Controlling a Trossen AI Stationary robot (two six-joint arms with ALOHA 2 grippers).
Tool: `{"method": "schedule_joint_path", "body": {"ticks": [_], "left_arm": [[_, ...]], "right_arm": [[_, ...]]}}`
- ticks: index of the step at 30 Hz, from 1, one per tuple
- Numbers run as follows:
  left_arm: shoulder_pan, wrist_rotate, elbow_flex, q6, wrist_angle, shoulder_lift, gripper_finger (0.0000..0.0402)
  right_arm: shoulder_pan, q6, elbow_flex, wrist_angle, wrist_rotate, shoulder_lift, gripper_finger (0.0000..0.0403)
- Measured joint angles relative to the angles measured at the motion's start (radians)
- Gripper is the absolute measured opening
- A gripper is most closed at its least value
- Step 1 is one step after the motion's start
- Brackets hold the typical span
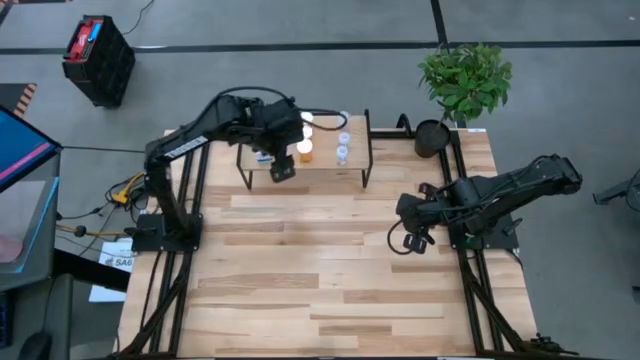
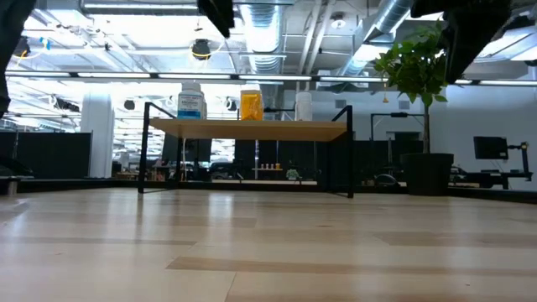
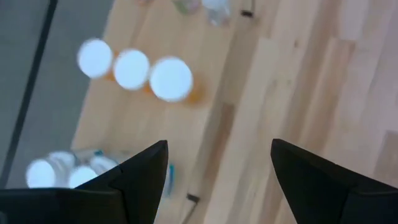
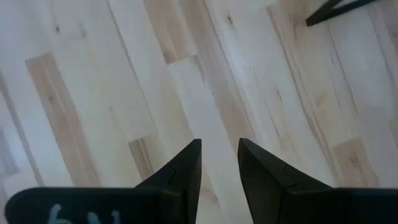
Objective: Pick and place medicine bottles onto shelf by color
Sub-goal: Return to Home Position
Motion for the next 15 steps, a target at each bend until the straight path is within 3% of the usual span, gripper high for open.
{"method": "schedule_joint_path", "body": {"ticks": [8, 15], "left_arm": [[-0.07, 0.003, -0.266, -0.09, 0.019, -0.191, 0.0273], [-0.179, 0.004, -0.641, -0.226, 0.146, -0.447, 0.0273]], "right_arm": [[0.094, 0.024, -0.023, -0.024, -0.003, 0.001, 0.0127], [0.172, 0.051, -0.023, 0.002, -0.003, 0.0, 0.0127]]}}
